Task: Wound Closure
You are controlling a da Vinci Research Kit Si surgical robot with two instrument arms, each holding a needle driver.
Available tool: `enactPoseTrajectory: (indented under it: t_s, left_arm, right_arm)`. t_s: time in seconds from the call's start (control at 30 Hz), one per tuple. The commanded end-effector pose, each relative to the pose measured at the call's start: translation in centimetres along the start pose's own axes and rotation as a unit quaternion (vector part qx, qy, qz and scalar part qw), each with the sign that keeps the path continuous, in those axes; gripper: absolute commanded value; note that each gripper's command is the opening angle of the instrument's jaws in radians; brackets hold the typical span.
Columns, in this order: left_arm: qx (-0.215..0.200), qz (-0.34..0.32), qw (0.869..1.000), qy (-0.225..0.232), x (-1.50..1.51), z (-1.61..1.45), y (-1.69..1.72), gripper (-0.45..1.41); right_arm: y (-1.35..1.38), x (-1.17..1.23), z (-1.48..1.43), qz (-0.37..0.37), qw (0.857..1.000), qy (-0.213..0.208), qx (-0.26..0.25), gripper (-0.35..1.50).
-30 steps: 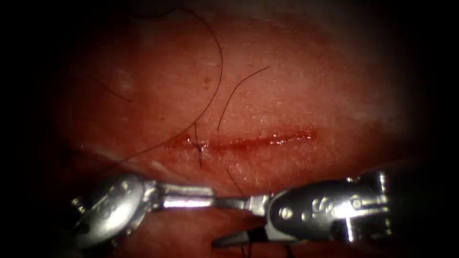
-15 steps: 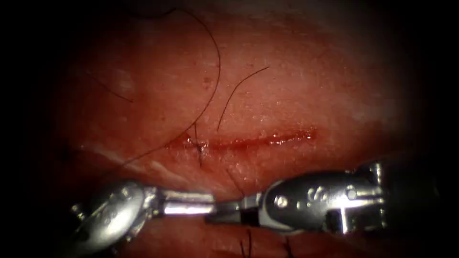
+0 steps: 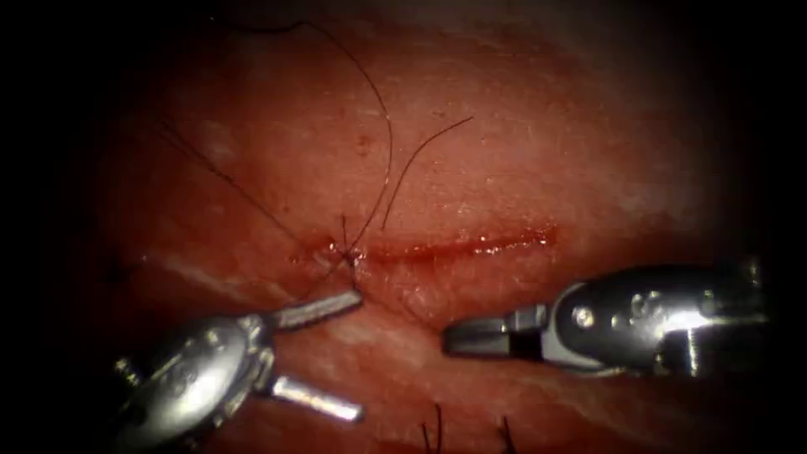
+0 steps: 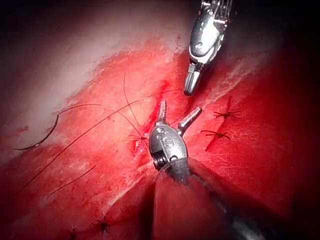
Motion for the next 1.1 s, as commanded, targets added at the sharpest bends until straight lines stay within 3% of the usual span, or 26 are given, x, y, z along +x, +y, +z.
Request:
enactPoseTrajectory:
  t_s: [0.03, 0.27, 0.4, 0.57, 0.7, 0.77, 0.87, 0.93, 1.03, 1.1]
  left_arm:
    - [-0.002, -0.004, 1.0, 0.001, -0.07, 0.05, -0.02, 0.51]
    - [0.0, -0.035, 0.999, 0.023, -0.03, 0.01, -0.03, 0.47]
    - [-0.005, -0.06, 0.997, 0.055, 0.04, 0.02, -0.11, 0.32]
    - [0.0, -0.097, 0.991, 0.093, 0.09, -0.05, -0.48, 0.32]
    - [0.04, -0.033, 0.997, 0.05, 0.03, -0.22, -0.54, 0.34]
    - [0.061, 0.029, 0.998, 0.018, 0.07, -0.34, -0.48, 0.34]
    - [0.128, 0.124, 0.984, -0.026, 0.16, -0.4, -0.41, 0.34]
    - [0.173, 0.189, 0.966, -0.048, 0.21, -0.36, -0.41, 0.37]
    - [0.198, 0.244, 0.947, -0.07, 0.23, -0.31, -0.42, 0.39]
    - [0.219, 0.296, 0.925, -0.091, 0.24, -0.27, -0.43, 0.39]
  right_arm:
    - [-0.09, -0.22, -0.02, -0.002, 1.0, 0.004, 0.002, -0.35]
    - [-0.07, -0.49, -0.12, -0.008, 1.0, 0.006, 0.0, -0.35]
    - [-0.09, -0.62, -0.15, -0.013, 1.0, 0.01, -0.002, -0.35]
    - [-0.13, -0.69, -0.2, -0.015, 1.0, 0.016, -0.002, -0.35]
    - [-0.12, -0.71, -0.24, -0.015, 1.0, 0.018, -0.002, -0.35]
    - [-0.09, -0.7, -0.25, -0.014, 1.0, 0.019, -0.003, -0.35]
    - [-0.07, -0.68, -0.2, -0.012, 1.0, 0.019, -0.005, -0.35]
    - [-0.09, -0.67, -0.17, -0.012, 1.0, 0.019, -0.006, -0.35]
    - [-0.09, -0.67, -0.16, -0.012, 1.0, 0.019, -0.007, -0.35]
    - [-0.08, -0.68, -0.14, -0.012, 1.0, 0.018, -0.008, -0.35]
